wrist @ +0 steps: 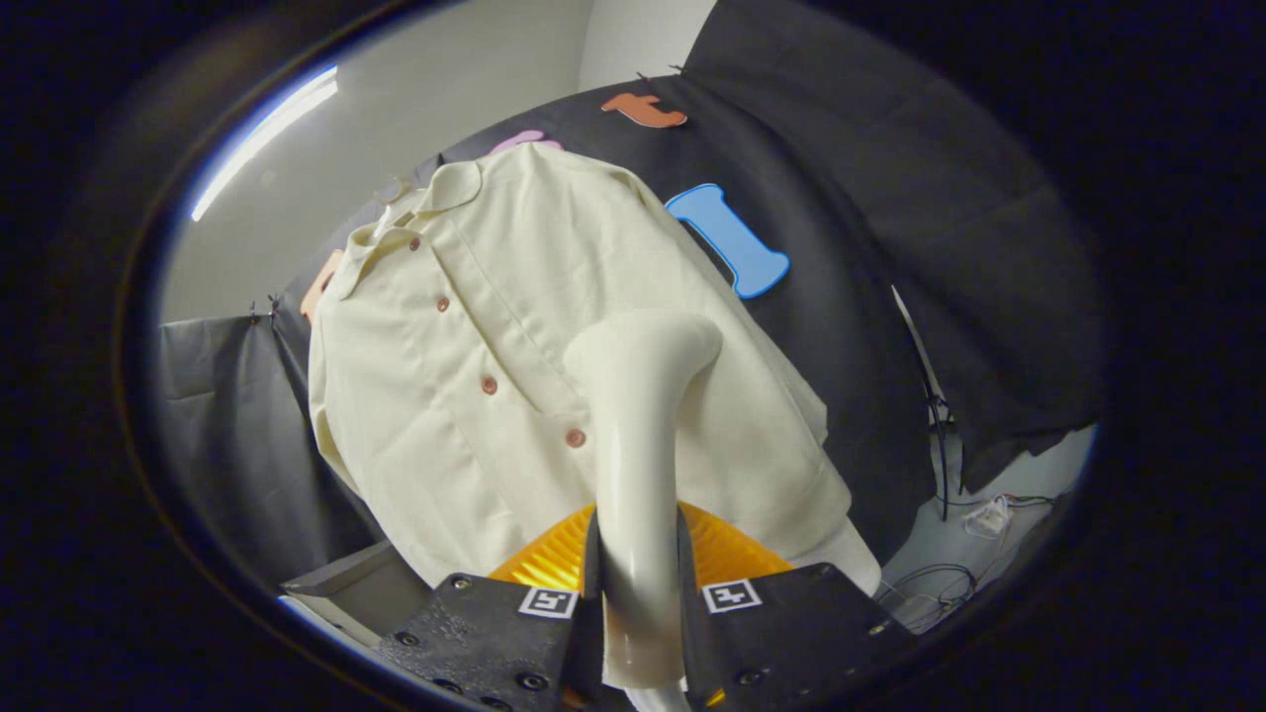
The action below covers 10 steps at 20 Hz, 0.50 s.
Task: Iron the clothes twice with a garment steamer, once on the left side and once on the right side.
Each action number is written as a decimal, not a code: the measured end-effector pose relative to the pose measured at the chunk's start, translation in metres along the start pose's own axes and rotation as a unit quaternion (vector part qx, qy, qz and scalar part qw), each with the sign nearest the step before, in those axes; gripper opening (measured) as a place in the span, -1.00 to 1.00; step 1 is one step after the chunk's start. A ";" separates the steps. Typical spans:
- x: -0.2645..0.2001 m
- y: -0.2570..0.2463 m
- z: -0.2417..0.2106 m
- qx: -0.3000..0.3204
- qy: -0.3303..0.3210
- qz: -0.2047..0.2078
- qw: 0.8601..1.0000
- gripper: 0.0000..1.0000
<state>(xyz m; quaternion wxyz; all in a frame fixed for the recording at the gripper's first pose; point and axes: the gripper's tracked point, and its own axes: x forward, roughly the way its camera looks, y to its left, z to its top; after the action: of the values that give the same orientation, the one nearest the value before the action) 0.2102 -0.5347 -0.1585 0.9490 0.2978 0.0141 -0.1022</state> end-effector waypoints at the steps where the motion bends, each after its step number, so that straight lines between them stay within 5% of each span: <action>1: -0.003 -0.006 -0.009 0.003 0.006 -0.003 1.000 -0.37; 10: -0.031 -0.044 -0.064 0.027 0.035 -0.050 0.998 -0.37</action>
<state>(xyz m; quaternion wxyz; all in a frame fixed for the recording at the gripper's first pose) 0.1733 -0.5280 -0.2329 0.9333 0.3257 0.0593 -0.1394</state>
